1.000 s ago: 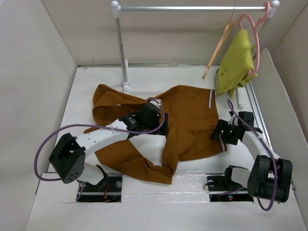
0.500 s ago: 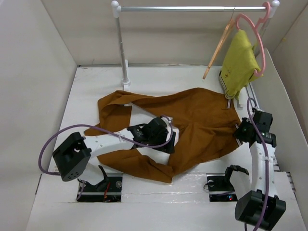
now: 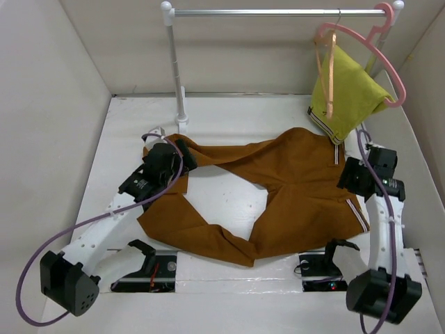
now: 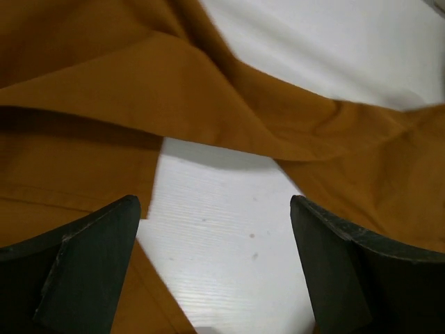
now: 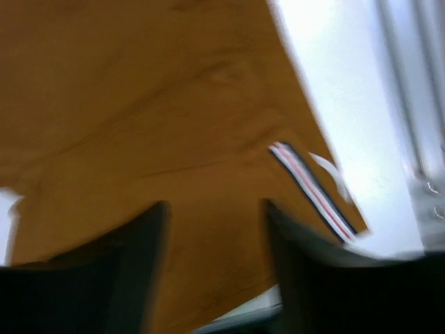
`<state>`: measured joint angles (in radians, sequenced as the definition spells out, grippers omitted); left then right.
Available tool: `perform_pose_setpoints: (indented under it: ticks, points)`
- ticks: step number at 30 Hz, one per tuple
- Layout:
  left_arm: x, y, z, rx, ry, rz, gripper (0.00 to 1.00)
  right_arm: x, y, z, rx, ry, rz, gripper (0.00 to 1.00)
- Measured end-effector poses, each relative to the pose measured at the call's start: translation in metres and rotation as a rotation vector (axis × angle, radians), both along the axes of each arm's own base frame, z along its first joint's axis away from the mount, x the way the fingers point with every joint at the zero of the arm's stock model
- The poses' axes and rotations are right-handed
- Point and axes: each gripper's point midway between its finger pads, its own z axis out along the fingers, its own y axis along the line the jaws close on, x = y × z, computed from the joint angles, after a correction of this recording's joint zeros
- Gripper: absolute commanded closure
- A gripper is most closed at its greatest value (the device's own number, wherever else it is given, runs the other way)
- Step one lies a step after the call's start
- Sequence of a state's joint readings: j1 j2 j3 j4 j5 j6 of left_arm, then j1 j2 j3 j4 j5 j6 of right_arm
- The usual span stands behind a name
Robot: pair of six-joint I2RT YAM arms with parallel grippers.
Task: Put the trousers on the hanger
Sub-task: Flatten out the trousers at the center of the board.
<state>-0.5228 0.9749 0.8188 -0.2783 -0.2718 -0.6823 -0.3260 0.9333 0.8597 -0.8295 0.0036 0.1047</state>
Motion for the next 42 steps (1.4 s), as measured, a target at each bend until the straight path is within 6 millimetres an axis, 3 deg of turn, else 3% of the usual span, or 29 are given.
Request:
perform_pose_setpoints:
  ticks: [2, 3, 6, 7, 10, 12, 17, 24, 27, 29, 32, 33, 35, 38, 40, 42]
  points:
    - [0.004, 0.020, -0.016, -0.008, 0.052, 0.086, 0.15, 0.003, 0.026, 0.008, 0.021, -0.062, 0.131, 0.91]
    - [0.005, 0.032, -0.026, -0.025, 0.080, 0.139, 0.15, 0.002, 0.039, 0.010, 0.037, -0.088, 0.194, 1.00]
    - [0.009, 0.080, -0.054, -0.107, 0.164, 0.325, 0.14, -0.008, 0.079, 0.000, 0.104, -0.127, 0.361, 1.00]
    - [0.008, 0.095, -0.064, -0.146, 0.185, 0.389, 0.14, -0.014, 0.091, -0.007, 0.122, -0.125, 0.414, 0.82]
    - [-0.002, 0.137, -0.094, -0.244, 0.240, 0.573, 0.11, -0.031, 0.125, -0.025, 0.175, -0.106, 0.581, 0.40]
    - [-0.007, 0.148, -0.109, -0.307, 0.257, 0.639, 0.10, -0.037, 0.143, -0.031, 0.188, -0.094, 0.688, 0.35]
    - [-0.001, 0.135, -0.122, -0.462, 0.239, 0.633, 0.12, -0.040, 0.184, -0.039, 0.194, -0.062, 0.910, 0.34]
    - [0.022, 0.121, -0.105, -0.592, 0.166, 0.619, 0.12, -0.048, 0.238, -0.043, 0.149, -0.046, 1.151, 0.33]
    - [0.029, 0.121, -0.104, -0.616, 0.152, 0.637, 0.20, -0.050, 0.252, -0.050, 0.138, -0.026, 1.185, 0.33]
    - [0.032, 0.122, -0.114, -0.618, 0.180, 0.658, 0.31, -0.049, 0.255, -0.055, 0.122, -0.014, 1.179, 0.33]
    - [0.035, 0.124, -0.133, -0.608, 0.238, 0.698, 0.70, -0.041, 0.253, -0.061, 0.090, -0.005, 1.141, 0.33]
    - [0.037, 0.125, -0.137, -0.603, 0.247, 0.704, 0.96, -0.038, 0.252, -0.063, 0.081, -0.002, 1.125, 0.34]
    - [0.041, 0.127, -0.136, -0.586, 0.247, 0.708, 1.00, -0.027, 0.248, -0.073, 0.074, 0.023, 1.078, 0.35]
    - [0.050, 0.135, -0.120, -0.529, 0.222, 0.705, 1.00, -0.023, 0.245, -0.082, 0.070, 0.051, 1.055, 0.35]
    - [0.058, 0.135, -0.090, -0.481, 0.162, 0.676, 1.00, -0.023, 0.243, -0.091, 0.065, 0.085, 1.042, 0.35]
    - [0.061, 0.133, -0.045, -0.449, 0.058, 0.628, 1.00, -0.024, 0.241, -0.098, 0.058, 0.114, 1.033, 0.35]
